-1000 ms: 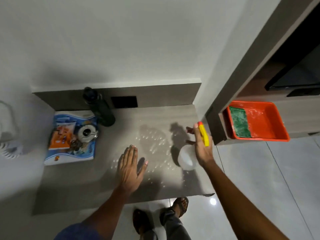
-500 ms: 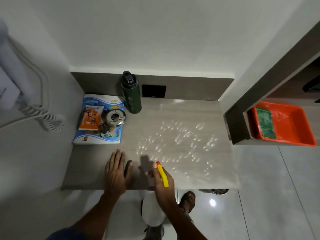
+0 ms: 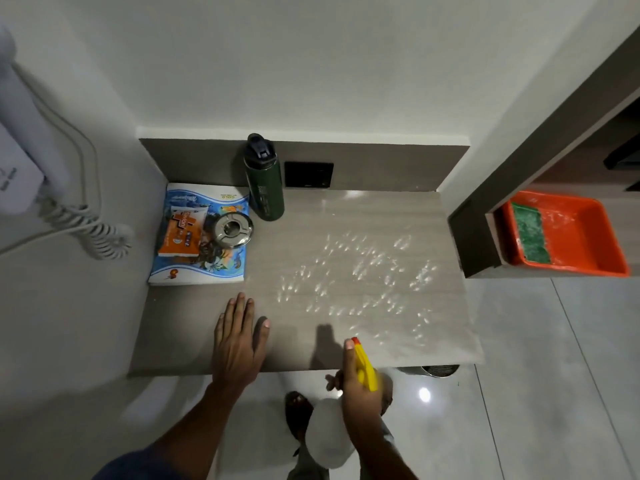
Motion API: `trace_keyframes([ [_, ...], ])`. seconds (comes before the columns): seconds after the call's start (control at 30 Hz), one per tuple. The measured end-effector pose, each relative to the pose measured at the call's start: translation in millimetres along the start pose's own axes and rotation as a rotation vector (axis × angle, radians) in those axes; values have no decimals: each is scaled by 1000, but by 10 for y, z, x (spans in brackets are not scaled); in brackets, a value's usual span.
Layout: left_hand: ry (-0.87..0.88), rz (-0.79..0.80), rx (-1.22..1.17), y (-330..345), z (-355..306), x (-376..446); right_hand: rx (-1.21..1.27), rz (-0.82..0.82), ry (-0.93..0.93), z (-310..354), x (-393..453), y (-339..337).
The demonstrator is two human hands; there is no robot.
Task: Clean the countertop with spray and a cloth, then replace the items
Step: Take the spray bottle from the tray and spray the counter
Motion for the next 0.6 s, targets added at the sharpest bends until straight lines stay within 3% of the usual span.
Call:
trace_keyframes([
  [0.17,-12,43,10,-54,-21,8,95,25,60,-31,82,-594],
  [0.4,-33,74,-4,-27,-75,22,-1,-117,22,-209,72,-1218],
  [0.6,-37,86,1,3,-58,24,-159,-335,-23,-318,24,-1345],
])
Point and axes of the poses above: each hand's wrist, its own x-axis towards the middle knuckle, its own y-axis out of the palm, z = x × y, the point moved 1 cm from there along x, towards the middle knuckle
